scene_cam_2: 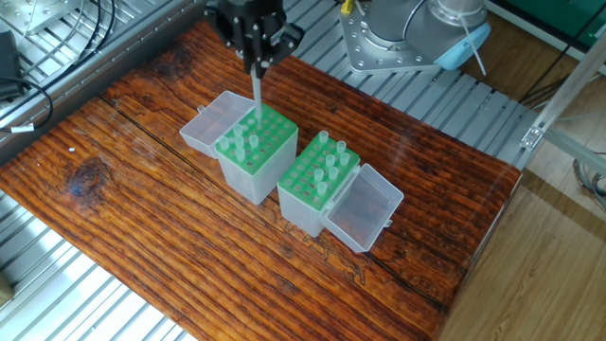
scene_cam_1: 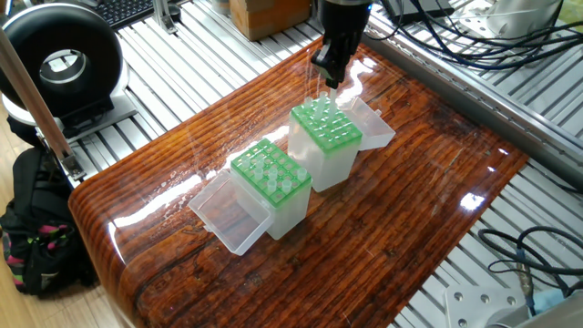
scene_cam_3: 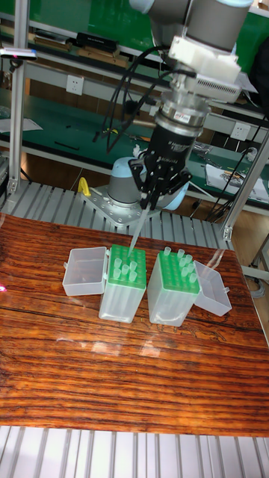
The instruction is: Transfer all large pipette tips from one holder to another
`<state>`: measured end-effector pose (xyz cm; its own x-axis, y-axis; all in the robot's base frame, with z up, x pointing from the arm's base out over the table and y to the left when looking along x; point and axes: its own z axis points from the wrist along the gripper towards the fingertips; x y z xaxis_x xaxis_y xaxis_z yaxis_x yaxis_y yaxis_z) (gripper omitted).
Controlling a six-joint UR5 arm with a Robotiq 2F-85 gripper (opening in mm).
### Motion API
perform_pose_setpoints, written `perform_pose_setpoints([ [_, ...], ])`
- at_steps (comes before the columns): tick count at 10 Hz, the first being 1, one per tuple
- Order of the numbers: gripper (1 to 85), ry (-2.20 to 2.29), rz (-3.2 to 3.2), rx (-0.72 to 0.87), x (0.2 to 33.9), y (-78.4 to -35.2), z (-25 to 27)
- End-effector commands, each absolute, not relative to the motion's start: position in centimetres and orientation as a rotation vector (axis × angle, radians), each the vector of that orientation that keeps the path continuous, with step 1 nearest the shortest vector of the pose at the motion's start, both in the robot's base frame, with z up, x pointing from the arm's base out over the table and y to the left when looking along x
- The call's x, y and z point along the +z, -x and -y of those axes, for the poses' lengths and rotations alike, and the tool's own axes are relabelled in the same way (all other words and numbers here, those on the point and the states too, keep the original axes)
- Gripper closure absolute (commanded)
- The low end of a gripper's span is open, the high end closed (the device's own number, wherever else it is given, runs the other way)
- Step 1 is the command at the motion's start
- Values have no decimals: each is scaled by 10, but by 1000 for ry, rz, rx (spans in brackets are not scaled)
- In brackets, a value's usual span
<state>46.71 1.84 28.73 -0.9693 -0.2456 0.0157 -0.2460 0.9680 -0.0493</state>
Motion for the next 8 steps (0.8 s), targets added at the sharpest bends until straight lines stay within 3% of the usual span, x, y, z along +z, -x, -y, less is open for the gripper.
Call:
perform_pose_setpoints([
  [1,667,-391,3105,84,306,-453,-25],
  [5,667,-336,3127,24,325,-432,-56],
  [8,663,-305,3193,-55,318,-447,-89],
])
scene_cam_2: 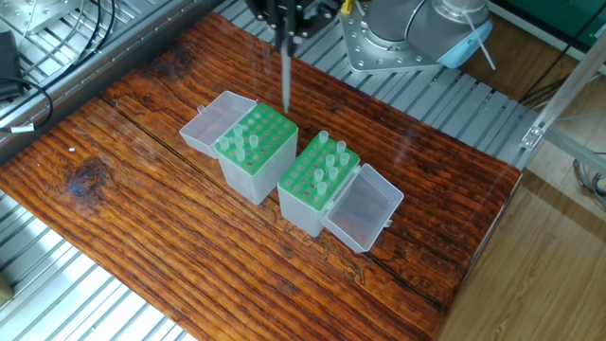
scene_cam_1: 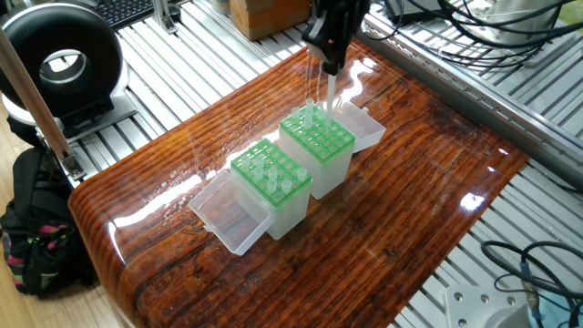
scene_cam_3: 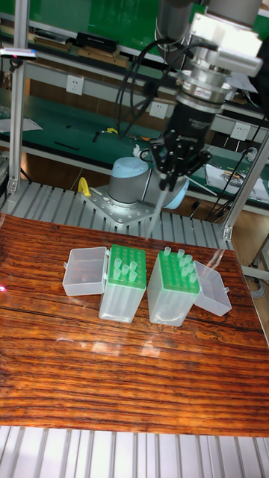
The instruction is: Transfer all large pipette tips from one holder to another
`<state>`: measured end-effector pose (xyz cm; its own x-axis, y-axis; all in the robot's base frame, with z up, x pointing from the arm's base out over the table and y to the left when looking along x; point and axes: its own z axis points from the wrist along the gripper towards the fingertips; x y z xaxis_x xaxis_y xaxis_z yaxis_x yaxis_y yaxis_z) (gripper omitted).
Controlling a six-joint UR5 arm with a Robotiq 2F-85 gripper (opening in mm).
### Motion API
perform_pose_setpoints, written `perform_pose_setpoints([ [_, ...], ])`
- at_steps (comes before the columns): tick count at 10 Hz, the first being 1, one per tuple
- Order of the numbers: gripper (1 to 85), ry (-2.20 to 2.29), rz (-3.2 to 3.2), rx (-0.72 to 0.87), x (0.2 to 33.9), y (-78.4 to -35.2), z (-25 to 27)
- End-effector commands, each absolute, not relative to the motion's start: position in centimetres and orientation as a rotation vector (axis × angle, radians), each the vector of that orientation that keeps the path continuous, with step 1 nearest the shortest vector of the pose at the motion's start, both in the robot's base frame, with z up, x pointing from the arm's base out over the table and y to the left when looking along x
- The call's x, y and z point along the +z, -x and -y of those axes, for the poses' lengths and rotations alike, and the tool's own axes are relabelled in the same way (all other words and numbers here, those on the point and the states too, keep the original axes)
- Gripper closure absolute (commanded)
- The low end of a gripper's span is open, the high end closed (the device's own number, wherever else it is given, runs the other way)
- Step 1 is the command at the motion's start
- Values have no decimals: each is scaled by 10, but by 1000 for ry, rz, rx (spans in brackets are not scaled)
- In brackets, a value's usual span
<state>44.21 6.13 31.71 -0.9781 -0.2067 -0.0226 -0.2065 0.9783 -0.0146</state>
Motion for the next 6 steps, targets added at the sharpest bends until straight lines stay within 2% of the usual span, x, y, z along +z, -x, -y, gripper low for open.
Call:
perform_pose_setpoints([
  [1,663,298,-3019,64,315,-459,-97],
  [3,663,283,-2964,134,313,-474,-117],
  [6,663,301,-2908,152,308,-496,-123],
])
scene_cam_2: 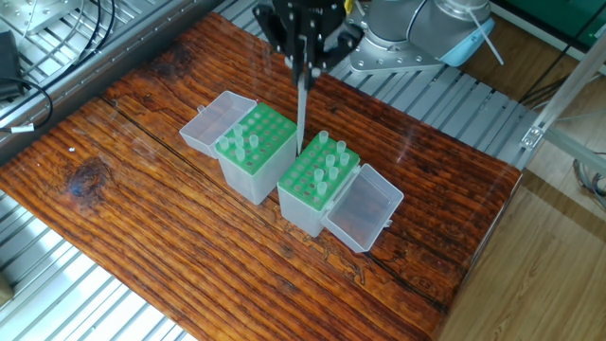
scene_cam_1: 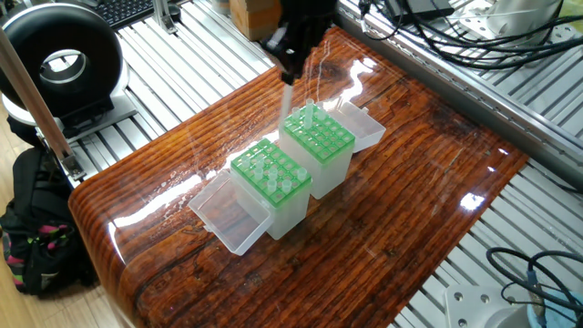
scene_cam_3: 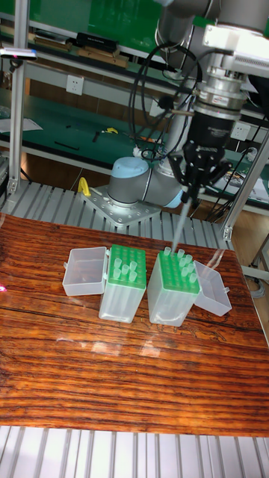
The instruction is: Transfer all large pipette tips from one holder to another
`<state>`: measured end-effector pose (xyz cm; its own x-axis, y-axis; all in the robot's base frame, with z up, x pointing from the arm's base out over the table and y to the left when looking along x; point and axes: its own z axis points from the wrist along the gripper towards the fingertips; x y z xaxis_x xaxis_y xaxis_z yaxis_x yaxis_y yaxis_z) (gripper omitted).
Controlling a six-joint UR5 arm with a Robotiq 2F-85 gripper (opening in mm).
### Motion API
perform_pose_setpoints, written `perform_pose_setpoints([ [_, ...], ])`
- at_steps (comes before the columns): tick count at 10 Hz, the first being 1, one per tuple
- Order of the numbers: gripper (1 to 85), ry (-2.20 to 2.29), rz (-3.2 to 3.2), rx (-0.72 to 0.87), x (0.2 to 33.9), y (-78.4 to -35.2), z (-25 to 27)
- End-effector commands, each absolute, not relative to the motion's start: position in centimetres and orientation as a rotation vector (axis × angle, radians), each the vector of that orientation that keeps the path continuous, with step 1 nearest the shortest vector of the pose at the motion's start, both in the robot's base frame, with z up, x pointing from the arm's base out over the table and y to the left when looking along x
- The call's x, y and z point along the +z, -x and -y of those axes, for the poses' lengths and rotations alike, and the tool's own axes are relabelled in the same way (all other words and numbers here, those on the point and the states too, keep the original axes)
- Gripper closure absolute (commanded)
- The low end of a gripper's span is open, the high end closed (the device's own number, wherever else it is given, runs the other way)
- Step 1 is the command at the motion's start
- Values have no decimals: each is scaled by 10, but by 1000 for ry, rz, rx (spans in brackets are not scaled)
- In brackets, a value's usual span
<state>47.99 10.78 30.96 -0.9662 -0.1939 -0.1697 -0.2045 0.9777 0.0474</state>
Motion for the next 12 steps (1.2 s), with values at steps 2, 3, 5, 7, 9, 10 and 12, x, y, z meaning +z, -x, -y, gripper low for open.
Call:
perform_pose_setpoints([
  [2,663,295,-2893,176,300,-508,-131],
  [3,663,296,-2887,177,295,-516,-132],
  [5,663,300,-2876,180,289,-523,-134],
  [7,663,292,-2890,180,284,-521,-137],
  [9,663,295,-2912,176,277,-520,-137],
  [10,663,302,-2930,164,274,-515,-136],
  [12,667,289,-2954,147,274,-507,-136],
])
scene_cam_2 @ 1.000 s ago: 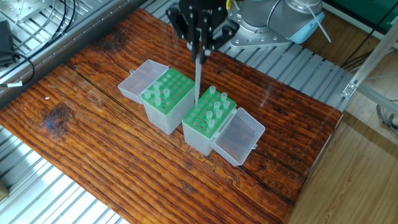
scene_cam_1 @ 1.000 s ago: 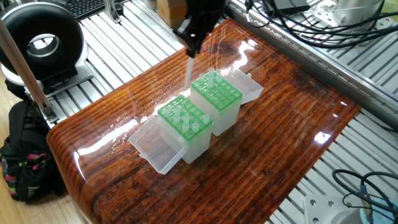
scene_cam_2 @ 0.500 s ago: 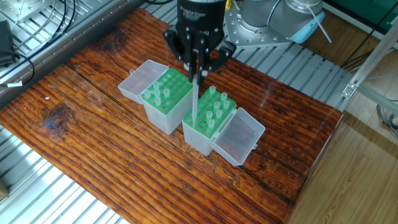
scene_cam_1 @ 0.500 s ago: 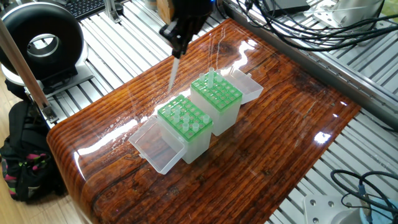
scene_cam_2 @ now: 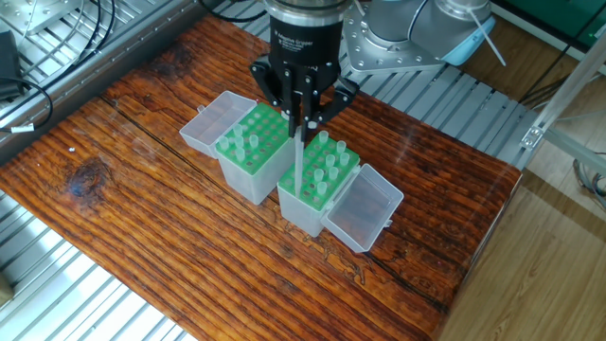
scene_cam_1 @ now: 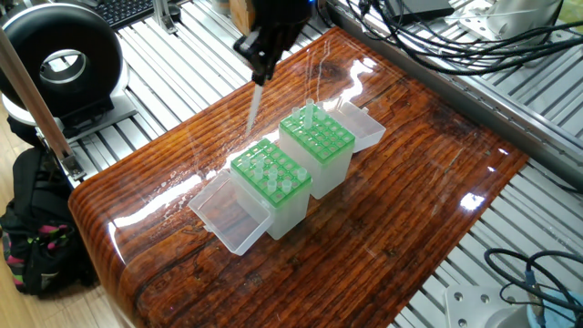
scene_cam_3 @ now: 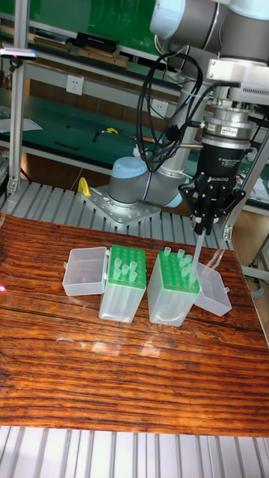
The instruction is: Transfer all large pipette tips from one holder to another
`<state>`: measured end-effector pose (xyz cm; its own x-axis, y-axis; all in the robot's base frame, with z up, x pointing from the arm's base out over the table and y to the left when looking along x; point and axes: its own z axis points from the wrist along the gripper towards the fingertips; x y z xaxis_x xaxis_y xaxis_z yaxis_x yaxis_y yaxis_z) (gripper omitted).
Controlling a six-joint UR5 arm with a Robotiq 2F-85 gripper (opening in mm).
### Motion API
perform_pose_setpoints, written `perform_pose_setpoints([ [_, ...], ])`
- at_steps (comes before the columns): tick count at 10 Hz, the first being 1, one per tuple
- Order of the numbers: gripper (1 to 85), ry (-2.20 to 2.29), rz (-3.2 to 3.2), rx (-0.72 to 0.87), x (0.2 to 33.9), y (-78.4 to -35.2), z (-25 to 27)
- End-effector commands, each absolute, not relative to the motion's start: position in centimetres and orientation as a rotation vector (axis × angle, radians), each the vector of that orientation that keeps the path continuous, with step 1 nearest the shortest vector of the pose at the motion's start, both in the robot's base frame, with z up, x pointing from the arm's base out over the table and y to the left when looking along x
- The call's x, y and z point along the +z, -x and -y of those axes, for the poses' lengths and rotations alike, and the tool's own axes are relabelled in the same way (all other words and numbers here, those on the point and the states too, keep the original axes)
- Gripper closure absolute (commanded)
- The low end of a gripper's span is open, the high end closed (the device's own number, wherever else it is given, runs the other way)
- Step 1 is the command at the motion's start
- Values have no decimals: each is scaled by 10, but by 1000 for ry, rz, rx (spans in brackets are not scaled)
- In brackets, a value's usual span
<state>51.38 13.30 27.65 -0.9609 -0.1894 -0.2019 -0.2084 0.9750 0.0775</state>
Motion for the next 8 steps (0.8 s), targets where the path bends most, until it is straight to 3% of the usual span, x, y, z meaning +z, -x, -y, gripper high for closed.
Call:
perform_pose_setpoints([
  [1,670,286,-2962,149,273,-504,-137],
  [8,673,284,-2971,144,273,-499,-138],
])
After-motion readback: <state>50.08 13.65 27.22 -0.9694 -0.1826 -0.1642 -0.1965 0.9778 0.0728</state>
